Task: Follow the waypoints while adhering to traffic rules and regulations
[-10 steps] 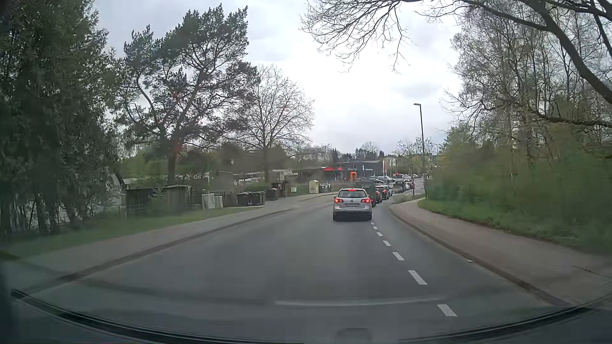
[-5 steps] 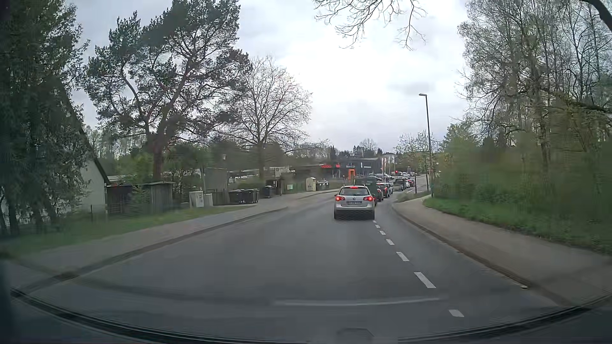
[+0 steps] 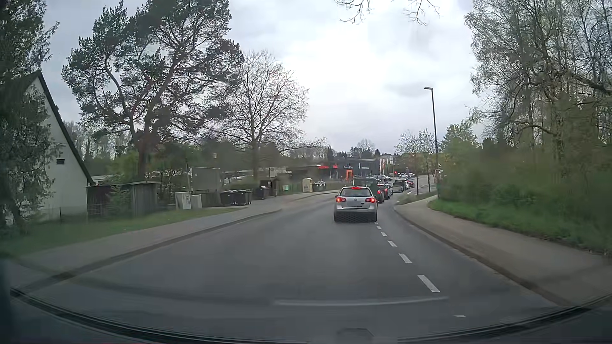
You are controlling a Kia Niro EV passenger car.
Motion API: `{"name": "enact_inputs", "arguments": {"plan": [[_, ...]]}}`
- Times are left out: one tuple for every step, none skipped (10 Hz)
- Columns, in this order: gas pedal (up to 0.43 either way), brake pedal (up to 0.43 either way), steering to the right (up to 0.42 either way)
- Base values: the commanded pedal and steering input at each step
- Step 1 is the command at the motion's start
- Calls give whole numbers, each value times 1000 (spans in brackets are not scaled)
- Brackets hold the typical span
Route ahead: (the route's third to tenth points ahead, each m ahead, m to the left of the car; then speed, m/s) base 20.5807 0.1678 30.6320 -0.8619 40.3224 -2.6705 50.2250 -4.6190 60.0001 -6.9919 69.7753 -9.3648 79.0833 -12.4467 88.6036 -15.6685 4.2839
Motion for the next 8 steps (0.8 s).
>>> {"name": "enact_inputs", "arguments": {"plan": [[0,6,15],[0,0,15],[0,0,15],[0,0,15],[0,0,15],[0,0,16],[0,0,17],[0,6,17]]}}
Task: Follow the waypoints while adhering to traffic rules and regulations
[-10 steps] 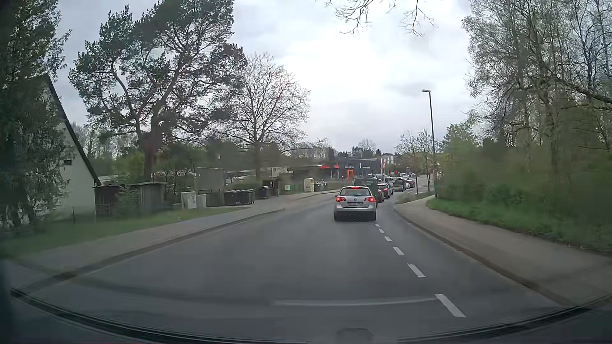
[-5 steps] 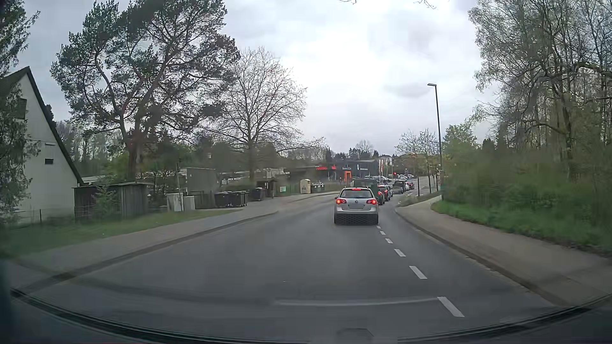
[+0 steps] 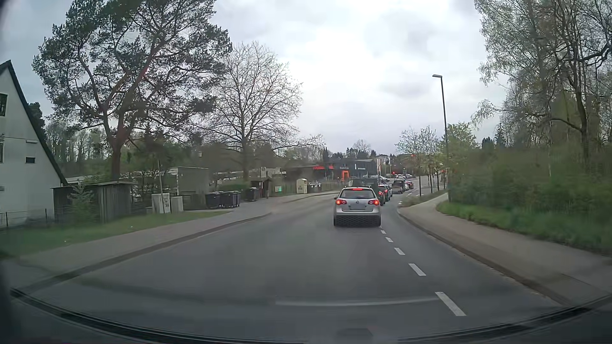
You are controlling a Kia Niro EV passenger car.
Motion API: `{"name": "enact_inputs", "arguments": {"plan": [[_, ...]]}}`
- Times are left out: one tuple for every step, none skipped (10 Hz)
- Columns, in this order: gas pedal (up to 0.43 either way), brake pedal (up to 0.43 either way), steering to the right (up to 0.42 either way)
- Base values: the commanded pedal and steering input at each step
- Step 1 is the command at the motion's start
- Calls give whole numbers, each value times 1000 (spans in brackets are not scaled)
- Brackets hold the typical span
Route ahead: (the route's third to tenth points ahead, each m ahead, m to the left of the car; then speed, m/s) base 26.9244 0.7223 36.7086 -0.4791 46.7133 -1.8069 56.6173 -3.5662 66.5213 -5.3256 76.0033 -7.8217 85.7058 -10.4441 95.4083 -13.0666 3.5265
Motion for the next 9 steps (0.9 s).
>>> {"name": "enact_inputs", "arguments": {"plan": [[0,0,17],[0,0,17],[0,6,17],[0,6,17],[0,6,17],[0,0,17],[0,0,17],[0,0,17],[0,0,17]]}}
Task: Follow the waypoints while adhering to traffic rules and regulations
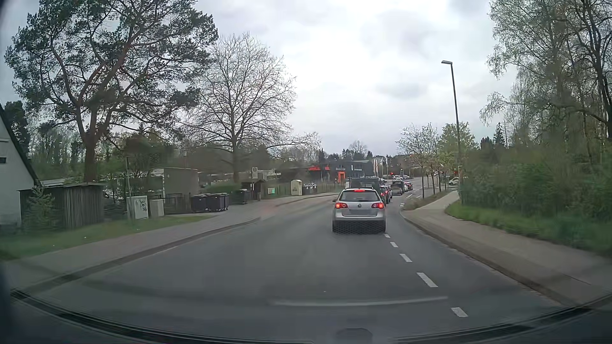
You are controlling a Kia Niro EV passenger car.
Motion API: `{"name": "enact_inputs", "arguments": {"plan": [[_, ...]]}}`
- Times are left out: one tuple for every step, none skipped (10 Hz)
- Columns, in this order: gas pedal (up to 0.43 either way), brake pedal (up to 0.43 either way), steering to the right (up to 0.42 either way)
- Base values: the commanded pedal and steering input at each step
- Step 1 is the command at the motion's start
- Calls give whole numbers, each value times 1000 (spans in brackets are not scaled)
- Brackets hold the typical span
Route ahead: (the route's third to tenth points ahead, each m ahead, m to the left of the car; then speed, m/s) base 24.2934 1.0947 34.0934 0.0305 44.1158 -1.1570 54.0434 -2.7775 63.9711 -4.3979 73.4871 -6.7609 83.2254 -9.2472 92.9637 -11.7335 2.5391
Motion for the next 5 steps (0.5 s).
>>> {"name": "enact_inputs", "arguments": {"plan": [[0,0,17],[0,0,17],[0,0,17],[0,0,19],[0,0,25]]}}
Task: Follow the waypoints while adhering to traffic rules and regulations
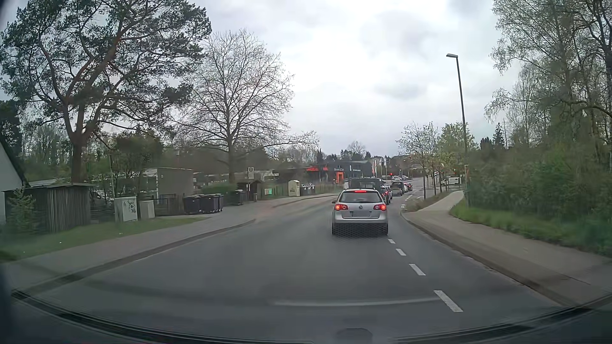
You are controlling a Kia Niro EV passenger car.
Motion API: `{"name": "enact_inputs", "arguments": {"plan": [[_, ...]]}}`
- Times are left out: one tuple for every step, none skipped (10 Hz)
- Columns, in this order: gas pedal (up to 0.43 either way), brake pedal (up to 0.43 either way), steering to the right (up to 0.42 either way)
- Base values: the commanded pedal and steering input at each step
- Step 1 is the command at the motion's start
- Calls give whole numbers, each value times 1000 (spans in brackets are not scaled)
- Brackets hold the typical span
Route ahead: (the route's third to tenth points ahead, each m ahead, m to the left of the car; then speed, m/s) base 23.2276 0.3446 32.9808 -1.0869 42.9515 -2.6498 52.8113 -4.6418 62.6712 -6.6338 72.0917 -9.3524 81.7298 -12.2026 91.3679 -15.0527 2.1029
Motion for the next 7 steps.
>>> {"name": "enact_inputs", "arguments": {"plan": [[0,6,30],[0,6,30],[0,6,31],[0,6,30],[0,0,30],[0,0,31],[0,6,30]]}}
